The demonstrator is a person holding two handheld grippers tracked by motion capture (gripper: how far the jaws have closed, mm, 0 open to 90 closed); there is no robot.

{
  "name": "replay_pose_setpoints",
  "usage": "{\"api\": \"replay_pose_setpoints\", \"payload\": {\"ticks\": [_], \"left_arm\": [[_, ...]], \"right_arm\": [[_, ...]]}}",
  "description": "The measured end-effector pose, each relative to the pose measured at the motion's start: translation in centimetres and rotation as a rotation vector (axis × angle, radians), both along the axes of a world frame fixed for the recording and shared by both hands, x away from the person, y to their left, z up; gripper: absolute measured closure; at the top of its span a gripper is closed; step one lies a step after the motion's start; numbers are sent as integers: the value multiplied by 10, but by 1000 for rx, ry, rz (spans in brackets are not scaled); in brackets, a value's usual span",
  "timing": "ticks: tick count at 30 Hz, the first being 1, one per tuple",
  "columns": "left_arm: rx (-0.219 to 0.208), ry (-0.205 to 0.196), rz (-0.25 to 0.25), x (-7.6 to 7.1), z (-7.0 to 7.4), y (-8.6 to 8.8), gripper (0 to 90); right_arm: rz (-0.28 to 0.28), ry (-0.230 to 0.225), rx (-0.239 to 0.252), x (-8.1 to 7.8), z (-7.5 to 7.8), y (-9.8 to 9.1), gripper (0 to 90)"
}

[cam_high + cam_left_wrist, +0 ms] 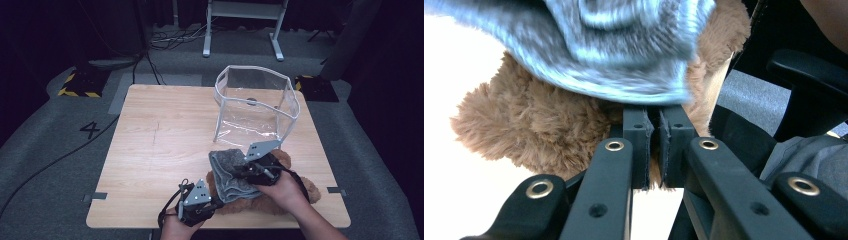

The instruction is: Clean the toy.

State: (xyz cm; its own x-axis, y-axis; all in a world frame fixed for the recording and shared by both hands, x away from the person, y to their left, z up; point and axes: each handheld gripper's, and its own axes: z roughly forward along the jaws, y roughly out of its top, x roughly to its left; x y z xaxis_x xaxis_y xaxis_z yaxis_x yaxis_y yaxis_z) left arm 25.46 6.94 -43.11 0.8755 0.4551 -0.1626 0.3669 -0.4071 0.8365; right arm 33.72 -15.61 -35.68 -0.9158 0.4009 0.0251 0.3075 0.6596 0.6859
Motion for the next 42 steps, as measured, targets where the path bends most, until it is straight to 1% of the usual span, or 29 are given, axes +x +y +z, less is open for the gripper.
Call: {"api": "replay_pose_setpoints", "payload": {"ticks": [2,3,5,6,7,9,10,11,12,15,16,18,19,22,26,28,29,32,33,35,37,39,42], "left_arm": [[5,0,2,1,0,0,845],[10,1,4,1,-1,0,844],[-1,9,20,2,-1,1,844],[-7,14,25,3,-2,2,843],[-11,20,33,4,-3,3,843],[-8,23,37,6,-4,4,843],[-11,27,46,6,-4,4,843],[-11,28,48,7,-5,5,843],[-8,28,50,7,-5,5,844],[-4,31,55,7,-6,6,844],[-2,33,57,7,-7,6,844],[-1,31,60,7,-7,6,844],[1,29,61,7,-6,6,844],[2,22,68,6,-6,6,844],[2,21,73,7,-6,7,845],[0,27,84,7,-6,8,845],[0,25,85,7,-7,9,845],[-1,29,89,8,-7,10,845],[-1,30,90,9,-7,10,845],[-6,31,94,9,-7,10,845],[-9,30,96,10,-7,10,845],[-9,27,95,11,-7,11,845],[-13,29,98,12,-7,12,845]], "right_arm": [[-19,2,13,3,0,-10,824],[-32,-7,11,4,1,-15,824],[-75,-27,-8,3,4,-26,824],[-86,-34,-13,3,5,-31,824],[-95,-34,-1,0,8,-39,823],[-65,-33,46,-11,13,-53,823],[-60,-32,49,-16,14,-55,823],[-53,-37,35,-22,12,-57,823],[-47,-34,1,-28,8,-59,824],[-51,-13,-56,-35,-6,-66,826],[-56,-1,-63,-37,-11,-70,826],[-60,23,-59,-39,-16,-78,827],[-66,27,-55,-41,-17,-82,828],[-83,19,-54,-46,-18,-91,829],[-121,17,-66,-51,-21,-106,831],[-145,7,-86,-54,-24,-115,831],[-169,5,-99,-57,-26,-123,831],[-209,15,-114,-59,-30,-139,832],[-228,17,-125,-60,-33,-144,832],[-258,23,-144,-60,-38,-154,833],[-268,27,-149,-59,-40,-158,833],[-324,51,-156,-54,-49,-176,833],[-372,47,-180,-50,-54,-188,833]]}}
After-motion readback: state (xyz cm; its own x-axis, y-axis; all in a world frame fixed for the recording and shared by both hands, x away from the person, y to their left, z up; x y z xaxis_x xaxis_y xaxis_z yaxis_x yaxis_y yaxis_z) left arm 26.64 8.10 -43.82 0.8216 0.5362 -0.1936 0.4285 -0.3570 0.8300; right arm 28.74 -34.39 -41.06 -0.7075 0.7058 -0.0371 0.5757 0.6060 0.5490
